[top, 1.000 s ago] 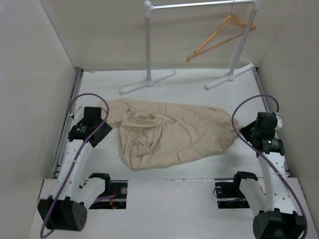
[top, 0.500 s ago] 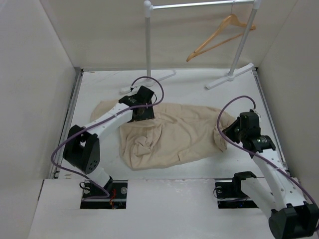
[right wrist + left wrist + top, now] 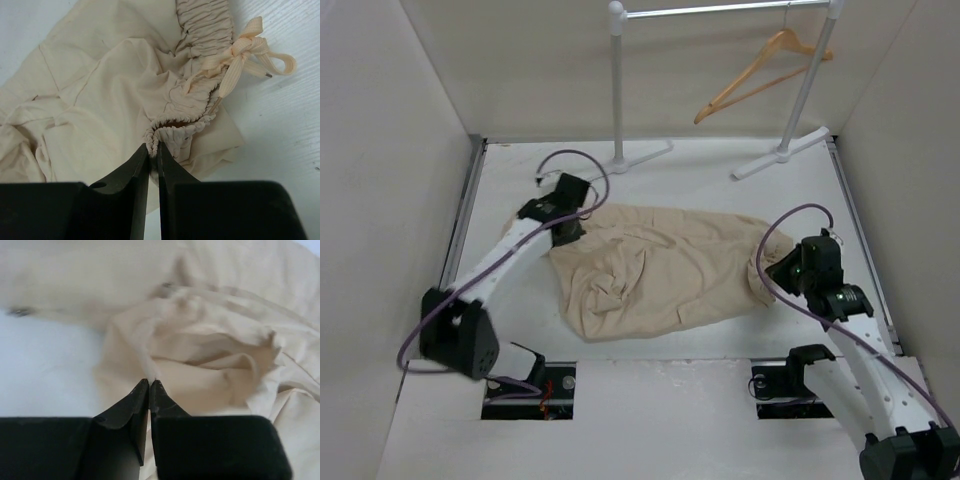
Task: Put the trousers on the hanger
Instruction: Flatten out the trousers at the center of the board.
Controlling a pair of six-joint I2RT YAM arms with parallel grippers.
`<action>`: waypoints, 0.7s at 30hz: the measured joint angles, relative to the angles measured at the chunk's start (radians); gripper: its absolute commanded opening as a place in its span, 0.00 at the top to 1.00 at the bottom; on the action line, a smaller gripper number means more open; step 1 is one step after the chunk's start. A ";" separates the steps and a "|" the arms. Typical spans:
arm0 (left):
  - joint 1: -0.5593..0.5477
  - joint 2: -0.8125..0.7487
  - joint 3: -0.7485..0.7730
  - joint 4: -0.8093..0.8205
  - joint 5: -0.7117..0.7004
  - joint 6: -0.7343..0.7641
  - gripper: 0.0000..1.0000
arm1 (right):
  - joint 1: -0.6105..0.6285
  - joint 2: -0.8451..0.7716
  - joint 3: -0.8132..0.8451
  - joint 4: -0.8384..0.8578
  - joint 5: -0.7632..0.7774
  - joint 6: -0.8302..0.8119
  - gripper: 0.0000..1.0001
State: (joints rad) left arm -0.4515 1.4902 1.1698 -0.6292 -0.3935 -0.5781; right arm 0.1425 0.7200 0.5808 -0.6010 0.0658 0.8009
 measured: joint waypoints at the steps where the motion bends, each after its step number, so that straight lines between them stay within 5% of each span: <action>1: 0.031 -0.079 -0.030 -0.025 -0.005 -0.016 0.98 | 0.000 -0.013 -0.006 0.000 -0.002 0.000 0.85; 8: 0.385 -0.605 -0.131 -0.375 -0.060 -0.202 0.98 | -0.021 -0.109 -0.016 -0.045 -0.015 0.018 0.88; 14: 0.788 -0.627 -0.149 -0.612 -0.108 -0.254 0.95 | -0.101 -0.090 -0.011 -0.083 -0.029 0.011 0.90; 21: 0.853 -0.583 -0.108 -0.655 -0.194 -0.258 0.55 | -0.142 -0.049 0.039 -0.120 -0.037 -0.011 0.80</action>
State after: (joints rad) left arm 0.4011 0.9077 1.0615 -1.2839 -0.5873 -0.8364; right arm 0.0002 0.6708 0.6193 -0.7208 0.0288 0.7895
